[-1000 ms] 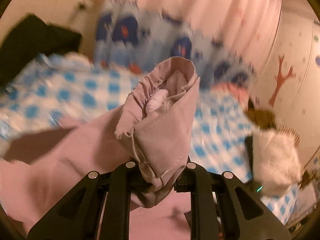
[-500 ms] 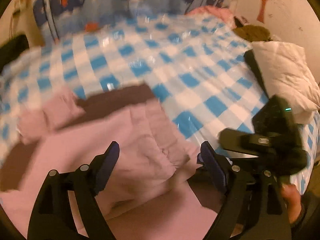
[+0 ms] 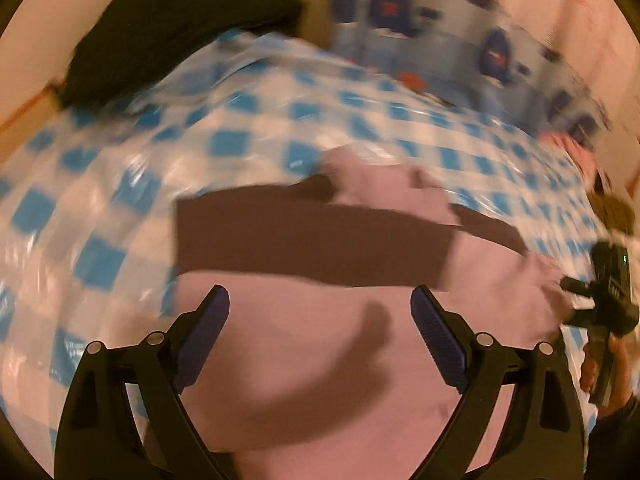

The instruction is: Fold large clothes

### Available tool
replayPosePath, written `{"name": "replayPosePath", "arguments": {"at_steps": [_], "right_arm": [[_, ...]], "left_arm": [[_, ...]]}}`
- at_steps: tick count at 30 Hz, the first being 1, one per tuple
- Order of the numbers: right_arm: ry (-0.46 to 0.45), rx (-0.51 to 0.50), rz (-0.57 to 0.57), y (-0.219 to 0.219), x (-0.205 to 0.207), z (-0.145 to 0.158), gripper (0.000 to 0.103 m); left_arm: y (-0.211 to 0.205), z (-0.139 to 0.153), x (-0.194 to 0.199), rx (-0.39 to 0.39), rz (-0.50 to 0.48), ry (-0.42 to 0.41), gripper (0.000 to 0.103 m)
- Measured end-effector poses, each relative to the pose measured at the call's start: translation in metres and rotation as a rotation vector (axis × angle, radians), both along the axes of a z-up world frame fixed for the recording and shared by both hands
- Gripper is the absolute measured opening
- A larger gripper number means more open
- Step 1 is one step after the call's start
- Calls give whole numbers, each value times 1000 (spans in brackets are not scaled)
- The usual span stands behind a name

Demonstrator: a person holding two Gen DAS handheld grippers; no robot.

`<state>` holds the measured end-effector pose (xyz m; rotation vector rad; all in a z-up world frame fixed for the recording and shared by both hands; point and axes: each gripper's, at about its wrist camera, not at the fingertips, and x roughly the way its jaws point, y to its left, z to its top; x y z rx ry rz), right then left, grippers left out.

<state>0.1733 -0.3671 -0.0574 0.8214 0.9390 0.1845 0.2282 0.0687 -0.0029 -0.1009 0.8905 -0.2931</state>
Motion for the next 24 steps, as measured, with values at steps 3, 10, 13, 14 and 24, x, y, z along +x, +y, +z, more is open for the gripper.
{"name": "replayPosePath", "arguments": {"at_steps": [3, 10, 13, 14, 24], "right_arm": [[-62, -138, 52, 19, 3, 14, 36], [-349, -276, 93, 27, -25, 84, 20], [-342, -297, 47, 9, -25, 80, 20], [-306, -300, 31, 1, -21, 67, 20], [-189, -323, -116, -37, -37, 40, 61]], "left_arm": [[20, -26, 8, -27, 39, 45, 88], [20, -18, -1, -36, 27, -16, 88], [11, -6, -5, -46, 7, -59, 88], [4, -12, -2, -29, -15, -34, 88], [-13, -13, -6, 106, -51, -64, 95]]}}
